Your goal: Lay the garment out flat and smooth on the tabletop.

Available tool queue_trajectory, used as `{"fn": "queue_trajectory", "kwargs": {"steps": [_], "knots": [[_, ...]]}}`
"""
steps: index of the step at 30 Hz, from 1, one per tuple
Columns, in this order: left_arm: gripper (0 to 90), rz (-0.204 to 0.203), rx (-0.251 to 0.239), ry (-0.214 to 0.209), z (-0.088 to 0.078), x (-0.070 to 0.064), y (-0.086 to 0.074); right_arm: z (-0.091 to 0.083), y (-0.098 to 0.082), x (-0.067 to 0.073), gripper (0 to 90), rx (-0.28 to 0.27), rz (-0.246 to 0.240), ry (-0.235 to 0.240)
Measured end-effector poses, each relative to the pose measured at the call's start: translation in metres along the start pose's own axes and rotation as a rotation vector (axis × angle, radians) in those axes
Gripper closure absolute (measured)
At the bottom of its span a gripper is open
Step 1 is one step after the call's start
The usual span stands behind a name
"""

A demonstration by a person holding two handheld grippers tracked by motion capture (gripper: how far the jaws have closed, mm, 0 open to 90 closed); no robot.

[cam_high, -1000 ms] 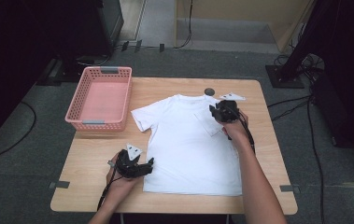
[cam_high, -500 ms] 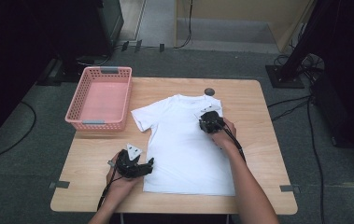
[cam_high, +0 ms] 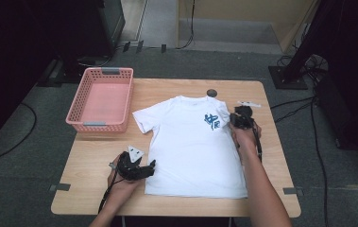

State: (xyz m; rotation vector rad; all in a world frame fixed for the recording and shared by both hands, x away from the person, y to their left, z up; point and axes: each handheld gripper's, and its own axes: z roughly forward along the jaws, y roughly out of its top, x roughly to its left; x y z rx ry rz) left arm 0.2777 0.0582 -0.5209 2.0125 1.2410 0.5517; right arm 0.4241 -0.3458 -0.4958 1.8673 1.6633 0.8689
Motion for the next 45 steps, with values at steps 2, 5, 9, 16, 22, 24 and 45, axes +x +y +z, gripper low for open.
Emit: {"fn": "queue_trajectory", "kwargs": {"steps": [2, 5, 9, 16, 22, 24, 45], "knots": [[21.7, -0.001, 0.0, 0.0, 0.0, 0.0, 0.0, -0.001, 0.0, -0.022, 83.0, -0.005, 0.114, -0.052], [21.7, -0.001, 0.0, -0.001, 0.0, 0.0, 0.0, -0.004, -0.001, -0.049, 77.2, -0.022, 0.248, -0.149], [21.7, -0.001, 0.0, -0.001, 0.0, 0.0, 0.0, -0.011, -0.001, -0.058, 75.5, -0.069, 0.284, -0.117], [21.7, -0.001, 0.001, -0.001, 0.0, 0.0, 0.0, 0.004, -0.003, -0.034, 73.9, -0.001, 0.043, 0.057], [21.7, -0.001, 0.0, -0.001, 0.0, 0.0, 0.0, 0.01, -0.01, -0.04, 63.0, 0.001, 0.102, 0.001], [21.7, 0.0, 0.0, -0.001, 0.0, 0.0, 0.0, 0.008, -0.008, -0.039, 52.0, 0.01, 0.14, -0.052], [21.7, 0.0, 0.001, -0.002, 0.0, 0.0, 0.0, 0.026, 0.007, -0.054, 31.5, -0.037, 0.155, -0.003]]}}
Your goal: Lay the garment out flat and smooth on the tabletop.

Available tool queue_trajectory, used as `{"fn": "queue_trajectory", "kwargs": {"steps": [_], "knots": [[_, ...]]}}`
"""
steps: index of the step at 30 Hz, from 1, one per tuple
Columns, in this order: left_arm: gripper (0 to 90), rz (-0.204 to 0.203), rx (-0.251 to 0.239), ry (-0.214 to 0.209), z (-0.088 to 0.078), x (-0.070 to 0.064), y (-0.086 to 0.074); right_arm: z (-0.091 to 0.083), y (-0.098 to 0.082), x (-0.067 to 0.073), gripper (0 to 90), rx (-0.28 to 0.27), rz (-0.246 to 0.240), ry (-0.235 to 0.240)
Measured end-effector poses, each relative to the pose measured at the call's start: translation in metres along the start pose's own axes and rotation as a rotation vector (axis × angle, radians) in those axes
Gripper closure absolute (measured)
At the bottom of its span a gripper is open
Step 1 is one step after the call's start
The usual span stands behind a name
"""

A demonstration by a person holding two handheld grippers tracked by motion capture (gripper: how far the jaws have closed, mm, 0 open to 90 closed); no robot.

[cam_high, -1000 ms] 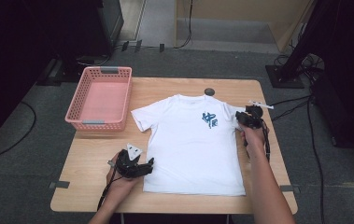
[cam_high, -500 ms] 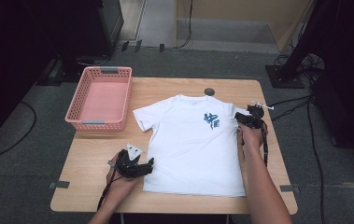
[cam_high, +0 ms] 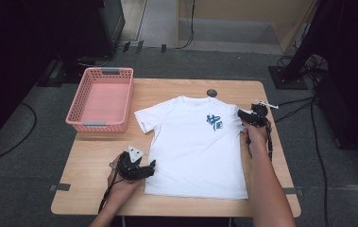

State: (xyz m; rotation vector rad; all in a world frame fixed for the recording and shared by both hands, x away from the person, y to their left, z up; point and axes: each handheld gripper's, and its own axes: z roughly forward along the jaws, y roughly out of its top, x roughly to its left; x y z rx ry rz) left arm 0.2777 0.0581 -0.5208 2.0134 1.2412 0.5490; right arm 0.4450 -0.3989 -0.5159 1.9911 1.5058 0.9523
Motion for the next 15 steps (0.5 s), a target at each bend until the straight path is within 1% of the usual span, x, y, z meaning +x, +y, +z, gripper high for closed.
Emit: {"fn": "queue_trajectory", "kwargs": {"steps": [1, 2, 5, 6, 9, 10, 12, 13, 15], "knots": [[21.7, 0.0, 0.0, 0.0, 0.0, 0.0, 0.0, -0.001, 0.002, 0.0, 30.0, -0.007, -0.02, -0.017], [21.7, -0.001, 0.0, 0.0, 0.0, 0.0, 0.0, -0.003, 0.004, -0.001, 29.0, -0.02, -0.013, -0.016], [21.7, -0.001, 0.0, 0.0, 0.0, 0.0, 0.0, -0.009, 0.006, -0.003, 24.3, -0.035, 0.002, 0.013], [21.7, 0.0, 0.0, 0.0, 0.0, 0.0, 0.0, -0.013, 0.006, -0.003, 19.9, -0.031, -0.021, 0.031], [21.7, 0.0, 0.0, 0.0, 0.0, 0.0, 0.0, -0.02, 0.004, -0.002, 15.1, -0.022, -0.06, 0.062], [21.7, -0.001, 0.0, 0.0, 0.0, 0.0, 0.0, -0.022, 0.004, -0.001, 12.0, -0.017, -0.077, 0.073], [21.7, 0.0, 0.001, 0.001, 0.0, 0.0, 0.0, -0.027, 0.002, 0.0, 5.3, 0.013, -0.123, 0.087], [21.6, -0.001, -0.001, 0.0, 0.0, 0.0, 0.0, -0.029, 0.001, 0.001, 3.7, 0.028, -0.148, 0.096], [21.7, 0.0, -0.001, 0.0, 0.0, 0.0, 0.0, -0.035, -0.002, 0.003, 1.9, 0.035, -0.178, 0.109]]}}
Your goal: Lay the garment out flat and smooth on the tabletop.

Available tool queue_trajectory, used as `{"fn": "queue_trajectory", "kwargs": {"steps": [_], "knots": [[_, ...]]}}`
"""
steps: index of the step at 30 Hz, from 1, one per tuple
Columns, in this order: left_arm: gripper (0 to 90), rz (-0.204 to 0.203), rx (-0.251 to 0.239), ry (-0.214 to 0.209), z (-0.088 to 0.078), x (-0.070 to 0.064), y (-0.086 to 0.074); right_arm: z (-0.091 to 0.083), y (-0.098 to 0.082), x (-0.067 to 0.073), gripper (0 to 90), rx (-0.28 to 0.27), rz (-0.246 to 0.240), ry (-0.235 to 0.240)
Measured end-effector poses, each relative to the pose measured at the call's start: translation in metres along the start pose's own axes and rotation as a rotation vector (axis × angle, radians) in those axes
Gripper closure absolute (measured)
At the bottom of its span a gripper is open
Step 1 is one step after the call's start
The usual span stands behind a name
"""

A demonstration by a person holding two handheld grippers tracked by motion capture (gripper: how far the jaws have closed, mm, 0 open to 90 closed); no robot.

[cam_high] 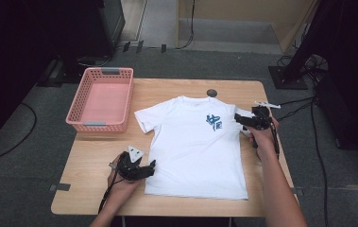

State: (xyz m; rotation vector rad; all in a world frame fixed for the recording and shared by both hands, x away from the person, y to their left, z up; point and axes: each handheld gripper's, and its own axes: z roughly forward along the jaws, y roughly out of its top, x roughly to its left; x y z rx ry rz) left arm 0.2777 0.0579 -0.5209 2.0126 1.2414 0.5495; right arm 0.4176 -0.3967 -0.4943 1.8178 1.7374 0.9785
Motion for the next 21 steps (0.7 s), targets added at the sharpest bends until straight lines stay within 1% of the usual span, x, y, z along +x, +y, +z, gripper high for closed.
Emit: {"fn": "queue_trajectory", "kwargs": {"steps": [3, 7, 9, 11, 14, 17, 21], "knots": [[21.6, 0.0, 0.0, 0.0, 0.0, 0.0, 0.0, -0.007, -0.005, 0.002, 0.4, -0.01, -0.017, 0.002], [21.6, 0.0, -0.001, 0.0, 0.0, 0.0, 0.0, -0.016, -0.014, 0.001, 0.0, -0.024, 0.008, 0.022], [21.6, 0.0, 0.0, 0.0, 0.0, 0.0, 0.0, -0.019, -0.019, 0.001, 0.0, -0.016, 0.004, 0.027], [21.7, 0.001, 0.0, 0.0, 0.0, 0.0, 0.0, -0.022, -0.024, 0.002, 0.0, -0.014, -0.021, 0.02], [21.7, 0.001, 0.0, 0.0, 0.0, 0.0, 0.0, -0.027, -0.032, 0.001, 0.0, -0.004, -0.045, 0.017], [21.7, 0.003, 0.002, 0.0, 0.0, 0.0, 0.0, -0.033, -0.038, -0.001, 0.0, -0.009, -0.06, 0.008], [21.6, 0.002, 0.001, 0.0, 0.0, 0.0, 0.0, -0.041, -0.044, -0.004, 0.0, -0.014, -0.069, 0.013]]}}
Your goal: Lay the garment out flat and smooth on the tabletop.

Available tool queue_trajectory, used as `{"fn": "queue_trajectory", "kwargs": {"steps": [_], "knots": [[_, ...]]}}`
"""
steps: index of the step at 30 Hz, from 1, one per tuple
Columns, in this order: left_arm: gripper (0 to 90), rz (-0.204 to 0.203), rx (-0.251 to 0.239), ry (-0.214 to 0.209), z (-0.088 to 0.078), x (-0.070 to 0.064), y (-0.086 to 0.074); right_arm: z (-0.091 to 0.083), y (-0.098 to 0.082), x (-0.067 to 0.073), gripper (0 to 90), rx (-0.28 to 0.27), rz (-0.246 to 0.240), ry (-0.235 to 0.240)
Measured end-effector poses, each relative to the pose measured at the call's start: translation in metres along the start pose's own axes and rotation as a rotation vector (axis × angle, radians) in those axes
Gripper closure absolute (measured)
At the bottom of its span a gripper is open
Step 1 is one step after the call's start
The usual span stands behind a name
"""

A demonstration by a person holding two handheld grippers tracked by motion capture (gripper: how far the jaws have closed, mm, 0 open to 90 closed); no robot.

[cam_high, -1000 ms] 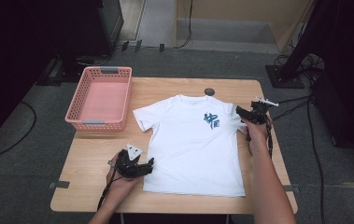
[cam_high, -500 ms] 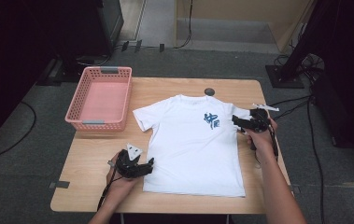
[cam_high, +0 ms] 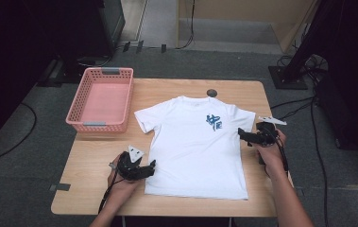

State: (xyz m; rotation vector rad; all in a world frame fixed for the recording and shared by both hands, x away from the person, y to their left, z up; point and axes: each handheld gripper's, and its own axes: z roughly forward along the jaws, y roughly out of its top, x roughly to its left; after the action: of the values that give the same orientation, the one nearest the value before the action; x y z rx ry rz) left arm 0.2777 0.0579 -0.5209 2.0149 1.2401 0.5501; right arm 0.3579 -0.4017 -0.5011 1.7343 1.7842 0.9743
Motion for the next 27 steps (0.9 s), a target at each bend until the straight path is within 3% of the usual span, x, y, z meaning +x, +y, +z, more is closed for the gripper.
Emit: {"fn": "queue_trajectory", "kwargs": {"steps": [6, 13, 27], "knots": [[21.6, 0.001, 0.001, 0.0, 0.0, 0.0, 0.0, -0.011, -0.01, -0.001, 0.0, -0.008, -0.031, 0.002], [21.6, 0.001, 0.001, 0.0, 0.0, 0.0, 0.0, -0.025, -0.019, 0.006, 0.0, -0.013, -0.088, -0.001], [21.6, 0.001, 0.001, 0.0, 0.0, 0.0, 0.0, -0.051, -0.04, 0.0, 0.0, -0.016, -0.069, -0.007]]}}
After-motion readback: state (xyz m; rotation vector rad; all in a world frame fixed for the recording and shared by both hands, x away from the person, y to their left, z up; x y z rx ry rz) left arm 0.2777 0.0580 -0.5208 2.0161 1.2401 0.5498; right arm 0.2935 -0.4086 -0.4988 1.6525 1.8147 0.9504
